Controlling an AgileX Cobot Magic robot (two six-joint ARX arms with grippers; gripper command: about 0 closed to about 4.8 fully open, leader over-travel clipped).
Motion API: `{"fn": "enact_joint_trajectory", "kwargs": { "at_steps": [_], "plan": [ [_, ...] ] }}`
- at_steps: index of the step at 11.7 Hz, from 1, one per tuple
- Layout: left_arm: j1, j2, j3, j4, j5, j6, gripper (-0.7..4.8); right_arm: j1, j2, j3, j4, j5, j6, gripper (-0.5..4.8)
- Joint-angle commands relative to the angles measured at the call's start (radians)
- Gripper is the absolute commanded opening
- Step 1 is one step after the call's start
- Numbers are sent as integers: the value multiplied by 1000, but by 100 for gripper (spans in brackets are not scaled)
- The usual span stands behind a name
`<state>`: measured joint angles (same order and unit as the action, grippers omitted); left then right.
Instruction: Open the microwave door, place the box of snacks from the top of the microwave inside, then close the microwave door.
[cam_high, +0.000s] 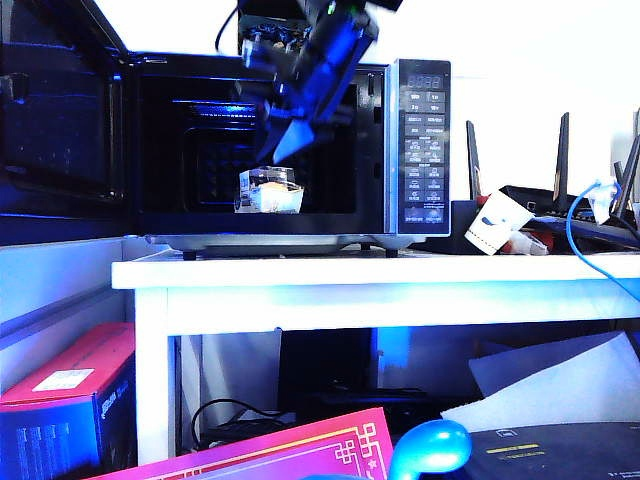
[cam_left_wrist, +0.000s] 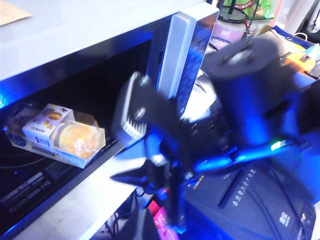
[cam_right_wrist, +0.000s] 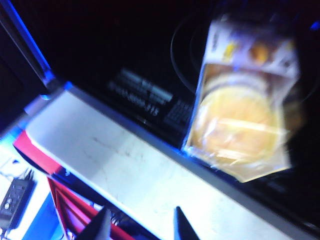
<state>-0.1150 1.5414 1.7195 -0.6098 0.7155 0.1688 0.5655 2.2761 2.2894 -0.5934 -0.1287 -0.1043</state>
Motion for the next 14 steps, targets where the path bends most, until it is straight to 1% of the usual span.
{"fn": "enact_joint_trajectory", "kwargs": {
  "at_steps": [1, 2, 4, 7, 11, 12, 14],
  "plan": [
    [-1, -3, 4, 17, 8, -1, -5, 0, 29, 3, 60, 26, 0, 169],
    [-1, -3, 4, 19, 7, -1, -5, 0, 42, 3, 80, 69, 0, 169],
    [-1, -3, 5, 20, 8, -1, -5, -5, 70, 3, 123, 85, 0, 169],
    [-1, -3, 5, 21, 18, -1, -5, -8, 111, 3, 182, 154, -2, 169],
    [-1, -4, 5, 21, 27, -1, -5, -9, 156, 3, 372, 165, -26, 169],
    [-1, -4, 5, 21, 27, -1, -5, -9, 164, 3, 406, 180, -29, 169],
    [-1, -4, 5, 22, 30, -1, -5, -19, 189, 3, 480, 177, -28, 169]
  ]
}}
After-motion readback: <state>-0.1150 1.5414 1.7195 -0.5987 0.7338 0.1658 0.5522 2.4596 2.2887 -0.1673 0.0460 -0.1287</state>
